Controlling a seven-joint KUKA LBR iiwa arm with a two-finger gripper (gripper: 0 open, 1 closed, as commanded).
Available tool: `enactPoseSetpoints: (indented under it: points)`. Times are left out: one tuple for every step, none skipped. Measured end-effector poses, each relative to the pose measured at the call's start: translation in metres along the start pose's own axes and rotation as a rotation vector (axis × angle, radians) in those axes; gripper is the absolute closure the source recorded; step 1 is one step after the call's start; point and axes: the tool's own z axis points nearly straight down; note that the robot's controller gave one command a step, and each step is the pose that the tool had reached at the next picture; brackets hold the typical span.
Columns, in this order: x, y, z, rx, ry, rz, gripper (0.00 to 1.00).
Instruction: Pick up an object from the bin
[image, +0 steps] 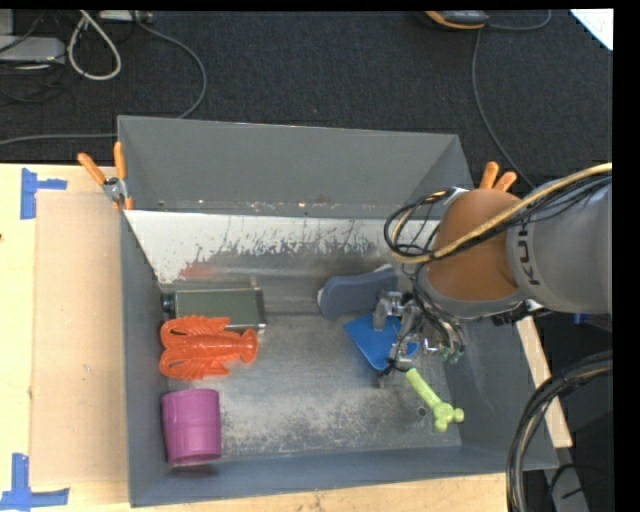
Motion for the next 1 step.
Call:
enactPoseSetpoints:
  points:
    - [0.0569, -0.0451, -0.0019, 0.007, 0.018, 0.145, 1.00]
